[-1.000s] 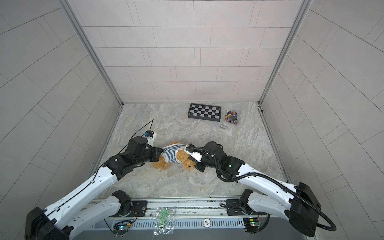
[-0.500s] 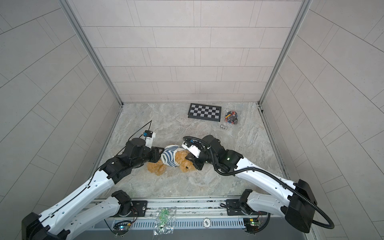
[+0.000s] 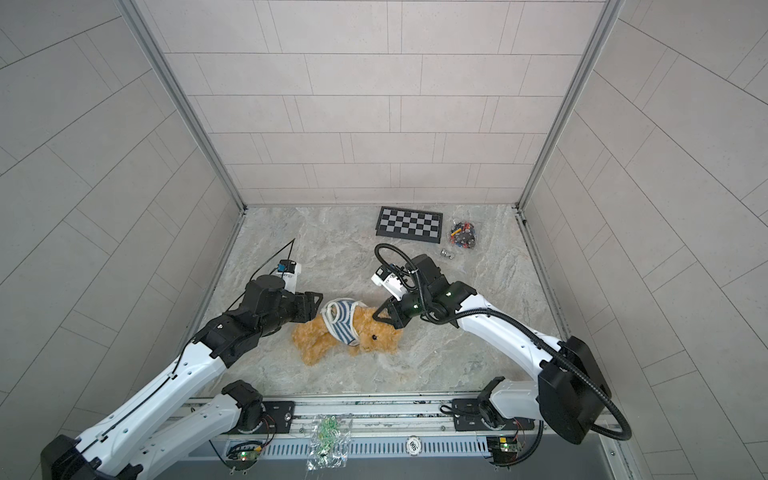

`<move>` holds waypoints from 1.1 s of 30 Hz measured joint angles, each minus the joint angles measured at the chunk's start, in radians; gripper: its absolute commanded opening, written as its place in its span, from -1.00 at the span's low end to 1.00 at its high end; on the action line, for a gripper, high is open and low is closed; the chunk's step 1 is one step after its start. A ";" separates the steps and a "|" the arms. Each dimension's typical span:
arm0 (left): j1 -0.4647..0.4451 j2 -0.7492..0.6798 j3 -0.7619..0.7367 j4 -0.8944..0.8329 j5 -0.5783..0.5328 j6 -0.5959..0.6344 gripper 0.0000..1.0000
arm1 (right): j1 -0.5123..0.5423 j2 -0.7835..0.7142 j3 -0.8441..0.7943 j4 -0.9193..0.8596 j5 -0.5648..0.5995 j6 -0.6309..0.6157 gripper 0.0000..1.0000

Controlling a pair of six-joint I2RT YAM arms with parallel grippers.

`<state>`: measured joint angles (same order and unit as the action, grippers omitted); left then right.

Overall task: Dress the teddy bear
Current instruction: 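Release the sweater with the right gripper and lift it away from the bear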

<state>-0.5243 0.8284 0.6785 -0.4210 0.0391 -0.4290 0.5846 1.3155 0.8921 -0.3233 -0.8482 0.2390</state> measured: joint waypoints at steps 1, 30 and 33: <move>0.001 -0.005 0.000 0.000 -0.003 0.003 0.48 | -0.019 0.026 0.001 0.002 -0.019 0.007 -1.00; -0.118 0.230 0.017 0.073 0.091 0.008 0.15 | -0.179 -0.163 0.072 -0.168 0.259 -0.032 0.41; -0.120 0.241 0.023 0.076 0.085 0.008 0.15 | -0.163 -0.311 0.010 -0.212 0.315 -0.020 0.42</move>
<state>-0.6441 1.0695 0.7010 -0.3447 0.1246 -0.4213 0.4217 1.0050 0.9020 -0.5350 -0.5327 0.2192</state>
